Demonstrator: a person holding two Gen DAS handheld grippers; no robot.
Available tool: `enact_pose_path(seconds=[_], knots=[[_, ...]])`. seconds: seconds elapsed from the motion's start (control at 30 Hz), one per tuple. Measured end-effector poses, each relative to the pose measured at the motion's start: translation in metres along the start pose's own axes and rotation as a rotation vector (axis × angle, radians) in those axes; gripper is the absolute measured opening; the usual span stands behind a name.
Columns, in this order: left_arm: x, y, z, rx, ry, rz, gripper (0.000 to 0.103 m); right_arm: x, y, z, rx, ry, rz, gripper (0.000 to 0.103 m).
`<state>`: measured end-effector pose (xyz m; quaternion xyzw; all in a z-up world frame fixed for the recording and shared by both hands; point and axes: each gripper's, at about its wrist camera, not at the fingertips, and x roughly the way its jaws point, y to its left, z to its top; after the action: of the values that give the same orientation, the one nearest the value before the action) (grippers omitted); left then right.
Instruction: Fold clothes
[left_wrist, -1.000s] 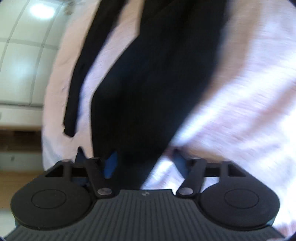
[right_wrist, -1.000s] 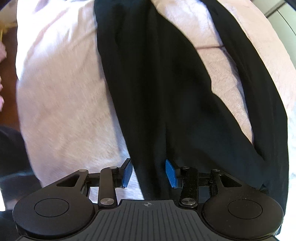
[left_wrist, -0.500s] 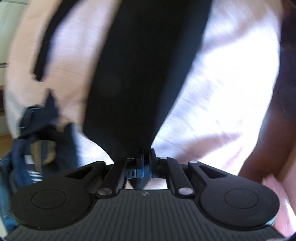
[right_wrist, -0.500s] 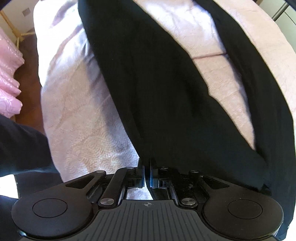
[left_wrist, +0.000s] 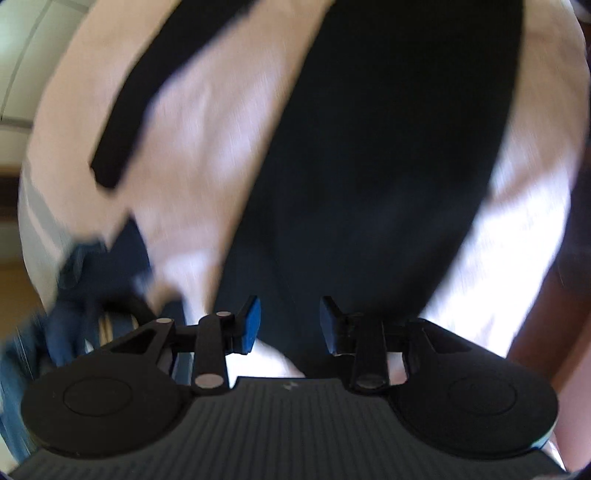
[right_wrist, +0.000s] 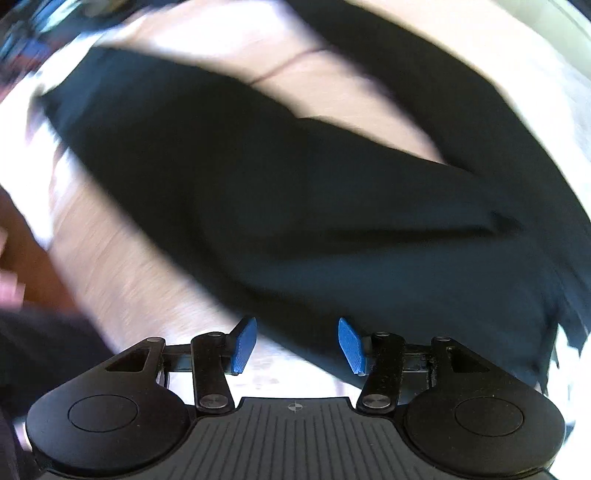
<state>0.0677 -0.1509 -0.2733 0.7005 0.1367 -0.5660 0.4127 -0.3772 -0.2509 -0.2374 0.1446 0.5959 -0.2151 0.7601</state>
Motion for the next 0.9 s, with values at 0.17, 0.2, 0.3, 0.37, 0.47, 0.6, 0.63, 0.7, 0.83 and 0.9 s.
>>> enact_pose_path(seconds=[0.17,0.2,0.3,0.37,0.47,0.6,0.63,0.7,0.83,0.9], knots=[[-0.006,0.002,0.103,0.073,-0.164,-0.012,0.042,-0.028,-0.085,-0.025,0.306,-0.090,-0.105,0.053],[-0.008,-0.001,0.125,0.087,-0.198,-0.018,0.044,-0.031,-0.101,-0.030,0.350,-0.104,-0.124,0.053],[-0.017,-0.021,0.196,0.150,-0.300,-0.030,0.052,-0.035,-0.145,-0.048,0.385,-0.115,-0.190,0.053],[-0.019,-0.041,0.242,0.195,-0.337,-0.028,0.055,-0.034,-0.165,-0.064,0.314,-0.096,-0.223,0.053],[-0.016,-0.069,0.310,0.245,-0.358,-0.029,0.055,-0.012,-0.180,-0.081,0.089,-0.044,-0.261,0.053],[-0.022,-0.111,0.385,0.281,-0.362,-0.061,0.058,0.030,-0.194,-0.098,-0.245,-0.035,-0.269,0.053],[-0.020,-0.117,0.398,0.286,-0.357,-0.067,0.059,0.039,-0.195,-0.101,-0.315,-0.035,-0.271,0.053],[-0.017,-0.126,0.419,0.291,-0.340,-0.082,0.060,0.047,-0.207,-0.105,-0.398,-0.056,-0.221,0.053],[-0.021,-0.130,0.453,0.272,-0.326,-0.099,0.060,0.028,-0.248,-0.096,-0.375,-0.104,-0.052,0.005],[-0.022,-0.127,0.468,0.256,-0.326,-0.104,0.060,0.004,-0.287,-0.082,-0.239,-0.182,0.023,0.004]])
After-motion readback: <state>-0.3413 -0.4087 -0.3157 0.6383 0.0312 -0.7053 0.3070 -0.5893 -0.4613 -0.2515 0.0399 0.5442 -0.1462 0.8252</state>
